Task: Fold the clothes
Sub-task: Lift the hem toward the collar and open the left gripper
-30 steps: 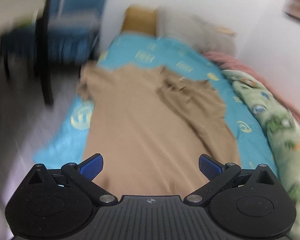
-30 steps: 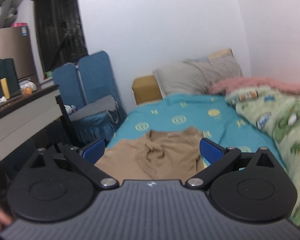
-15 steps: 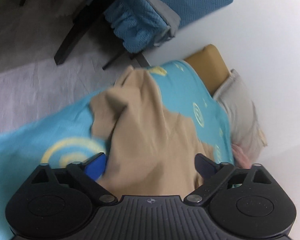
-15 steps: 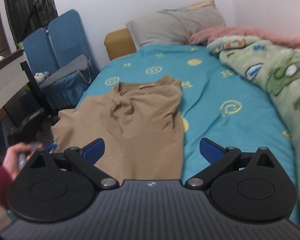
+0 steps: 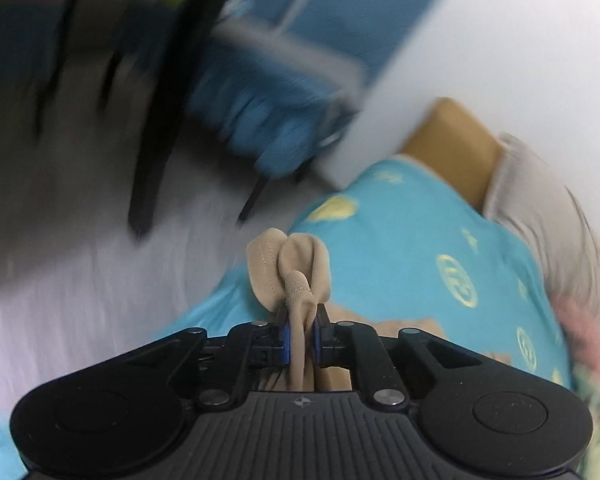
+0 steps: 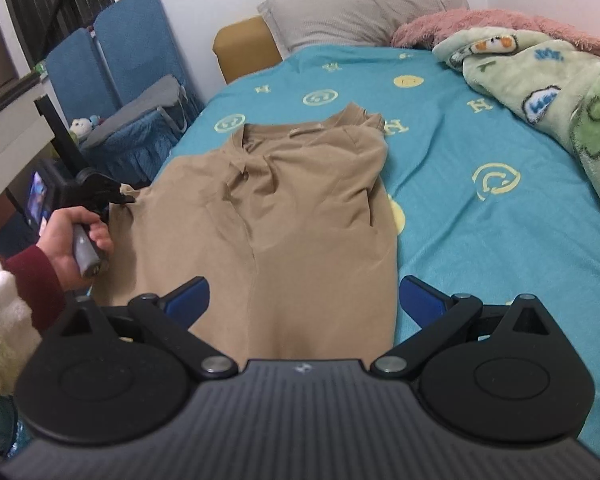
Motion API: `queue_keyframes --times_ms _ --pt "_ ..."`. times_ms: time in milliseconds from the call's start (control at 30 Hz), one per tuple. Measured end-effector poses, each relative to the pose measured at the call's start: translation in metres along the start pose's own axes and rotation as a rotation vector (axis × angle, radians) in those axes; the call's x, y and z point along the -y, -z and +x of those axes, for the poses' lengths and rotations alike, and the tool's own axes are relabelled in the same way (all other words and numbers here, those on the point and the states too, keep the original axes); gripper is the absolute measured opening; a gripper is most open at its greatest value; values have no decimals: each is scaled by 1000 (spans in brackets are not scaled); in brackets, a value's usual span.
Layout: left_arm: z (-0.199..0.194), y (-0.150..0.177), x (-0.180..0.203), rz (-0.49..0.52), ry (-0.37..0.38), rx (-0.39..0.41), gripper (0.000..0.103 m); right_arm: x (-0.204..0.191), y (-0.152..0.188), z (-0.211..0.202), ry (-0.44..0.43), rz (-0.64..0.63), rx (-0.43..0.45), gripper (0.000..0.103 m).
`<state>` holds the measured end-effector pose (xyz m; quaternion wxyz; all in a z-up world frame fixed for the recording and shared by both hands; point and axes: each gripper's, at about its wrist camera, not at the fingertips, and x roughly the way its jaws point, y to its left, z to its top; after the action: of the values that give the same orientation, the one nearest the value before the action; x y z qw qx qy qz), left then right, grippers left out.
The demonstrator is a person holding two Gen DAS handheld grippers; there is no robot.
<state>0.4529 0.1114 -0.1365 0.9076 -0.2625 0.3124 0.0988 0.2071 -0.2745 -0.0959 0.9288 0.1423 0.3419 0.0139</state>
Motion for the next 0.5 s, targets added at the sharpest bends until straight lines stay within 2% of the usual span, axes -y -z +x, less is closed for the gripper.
queue_keyframes --times_ms 67,200,333,433,467,500 --pt "-18 0 28 128 -2 46 10 4 0 -3 -1 13 19 103" --pt "-66 29 111 530 48 133 10 19 -2 -6 11 82 35 103" --pt "-95 75 186 716 147 97 10 41 -4 -14 6 173 57 103" --pt "-95 114 228 762 223 47 11 55 -3 -21 12 218 92 103" --pt "-94 127 241 771 251 28 13 59 -3 -21 18 225 95 103" --pt "-91 140 248 778 275 -17 20 62 -2 -20 18 228 91 103"
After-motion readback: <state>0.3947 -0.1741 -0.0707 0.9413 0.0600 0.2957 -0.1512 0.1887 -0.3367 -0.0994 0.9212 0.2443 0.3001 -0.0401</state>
